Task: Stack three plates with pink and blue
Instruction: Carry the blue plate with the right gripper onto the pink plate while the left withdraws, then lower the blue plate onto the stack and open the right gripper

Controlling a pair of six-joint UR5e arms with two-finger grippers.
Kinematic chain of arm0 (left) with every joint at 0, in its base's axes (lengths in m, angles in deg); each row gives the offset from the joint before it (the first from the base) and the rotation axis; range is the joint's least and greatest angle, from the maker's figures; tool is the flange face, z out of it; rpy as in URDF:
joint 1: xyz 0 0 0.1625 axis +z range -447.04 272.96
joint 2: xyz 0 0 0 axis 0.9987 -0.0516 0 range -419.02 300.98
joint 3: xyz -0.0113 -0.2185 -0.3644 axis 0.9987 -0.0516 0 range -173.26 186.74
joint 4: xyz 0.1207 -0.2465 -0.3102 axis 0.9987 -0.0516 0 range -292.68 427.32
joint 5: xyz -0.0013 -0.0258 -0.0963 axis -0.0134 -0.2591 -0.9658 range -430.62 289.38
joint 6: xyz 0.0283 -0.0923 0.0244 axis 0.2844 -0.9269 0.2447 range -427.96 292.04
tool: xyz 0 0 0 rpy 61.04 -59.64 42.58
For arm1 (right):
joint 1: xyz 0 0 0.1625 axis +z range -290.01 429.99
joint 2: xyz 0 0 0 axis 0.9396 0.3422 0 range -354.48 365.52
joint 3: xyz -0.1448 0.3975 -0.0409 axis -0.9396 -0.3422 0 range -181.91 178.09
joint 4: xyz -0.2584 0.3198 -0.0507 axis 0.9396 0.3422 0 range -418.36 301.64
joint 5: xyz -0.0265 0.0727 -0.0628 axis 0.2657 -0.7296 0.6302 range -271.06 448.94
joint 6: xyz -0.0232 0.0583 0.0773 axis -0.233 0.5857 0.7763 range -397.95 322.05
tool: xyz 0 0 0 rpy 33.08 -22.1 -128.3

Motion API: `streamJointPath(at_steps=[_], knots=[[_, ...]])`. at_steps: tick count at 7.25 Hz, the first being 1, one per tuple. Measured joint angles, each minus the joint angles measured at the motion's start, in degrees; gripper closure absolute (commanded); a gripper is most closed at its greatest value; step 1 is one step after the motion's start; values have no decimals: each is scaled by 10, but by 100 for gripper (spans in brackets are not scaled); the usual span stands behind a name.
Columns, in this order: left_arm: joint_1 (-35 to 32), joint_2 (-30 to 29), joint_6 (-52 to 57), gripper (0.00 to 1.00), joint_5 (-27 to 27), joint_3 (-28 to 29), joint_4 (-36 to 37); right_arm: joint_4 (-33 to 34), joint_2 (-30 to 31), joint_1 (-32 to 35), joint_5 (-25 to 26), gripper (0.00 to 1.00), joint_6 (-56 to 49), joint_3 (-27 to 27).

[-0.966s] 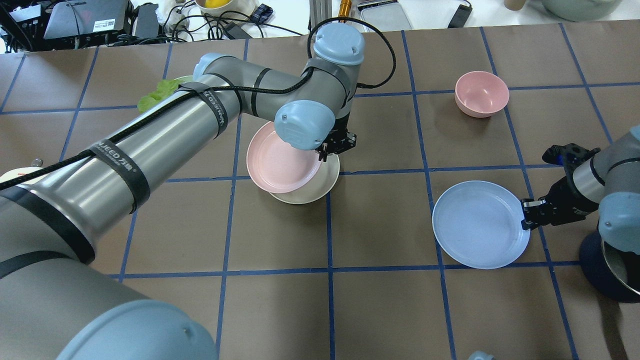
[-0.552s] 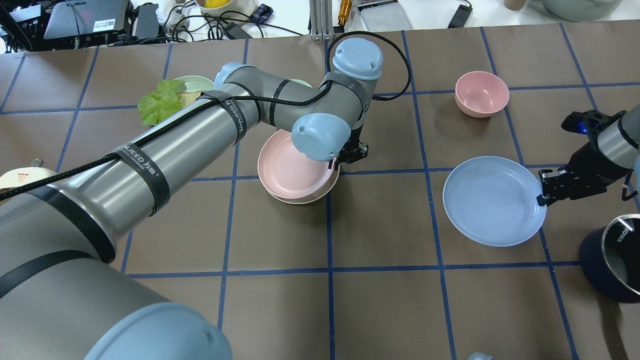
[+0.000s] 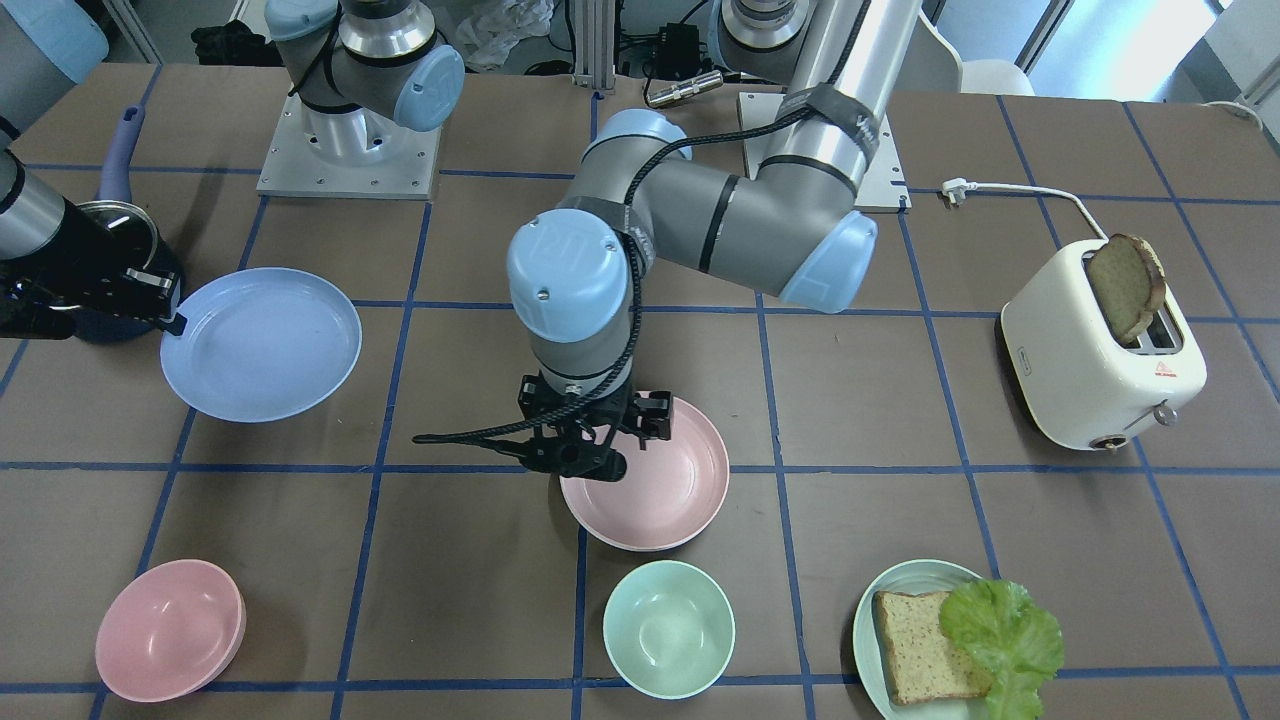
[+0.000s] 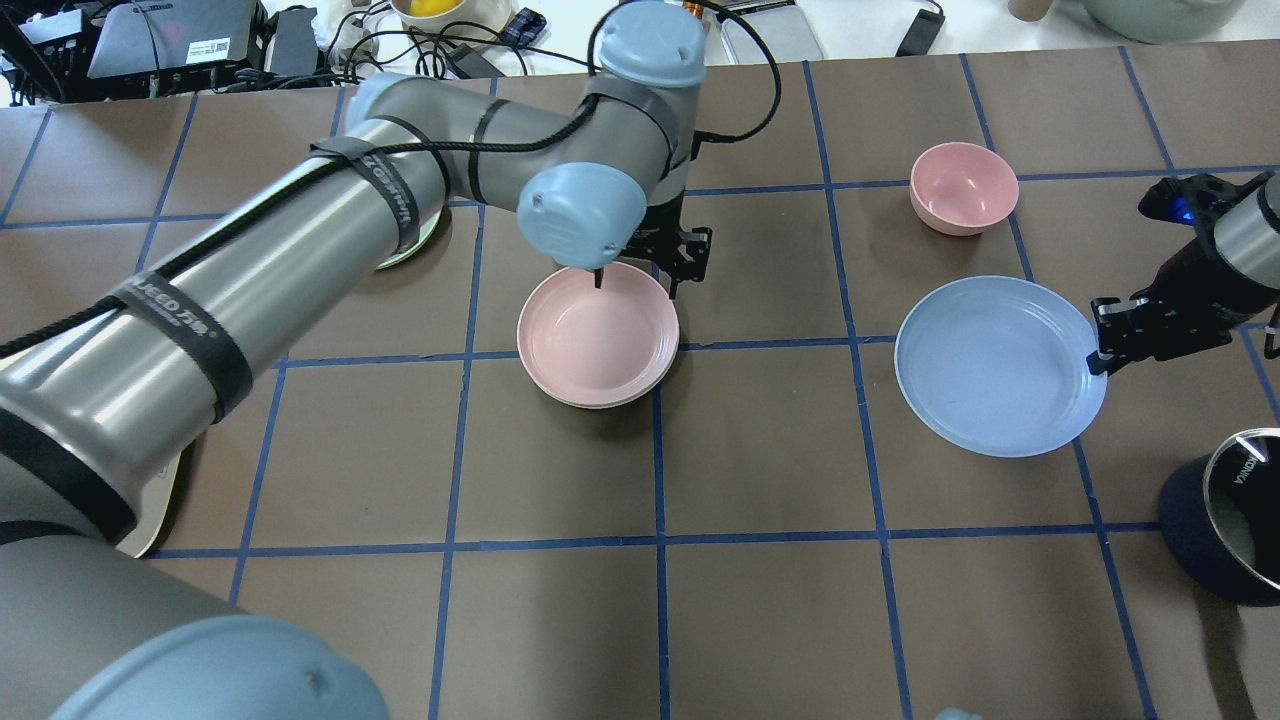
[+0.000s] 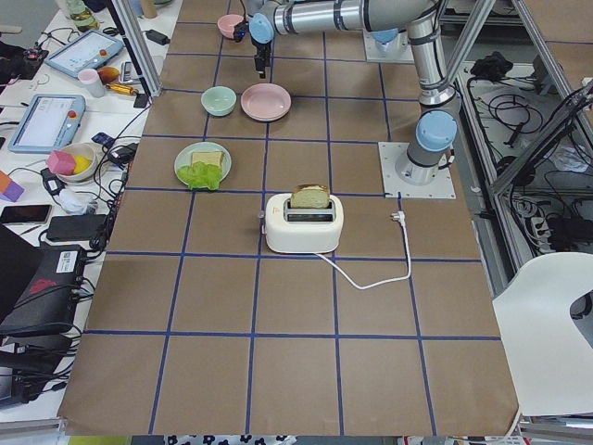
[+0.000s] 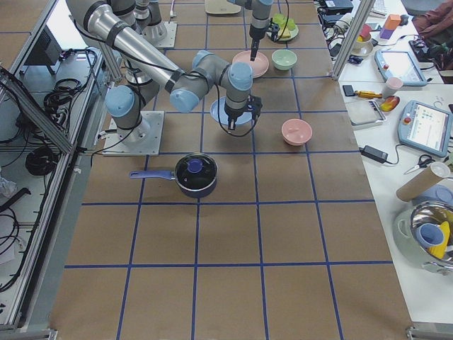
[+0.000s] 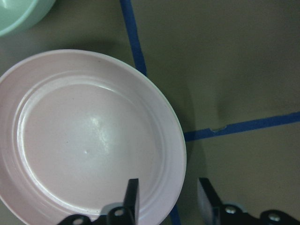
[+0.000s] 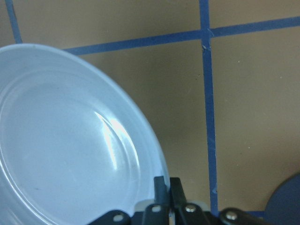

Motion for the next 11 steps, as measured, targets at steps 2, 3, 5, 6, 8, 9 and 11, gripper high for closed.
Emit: streamJointPath(at_steps=[2, 3, 5, 6, 8, 9, 11], knots=[[81, 60, 27, 0, -17, 10, -65, 5, -8, 63, -8, 100, 84, -15], [113, 94, 32, 0, -20, 9, -98, 26, -14, 116, -13, 100, 158, -17], [138, 166, 96, 0, -23, 5, -175, 96, -48, 229, -17, 100, 308, -20], [140, 196, 123, 0, -23, 2, -189, 140, -73, 285, -18, 100, 381, -23], [146, 227, 91, 0, -24, -21, -185, 200, -124, 380, -20, 100, 501, -48], [149, 237, 76, 0, -22, -31, -180, 210, -151, 417, -22, 100, 539, -73], [152, 247, 65, 0, -22, -40, -178, 214, -193, 464, -20, 100, 571, -106]])
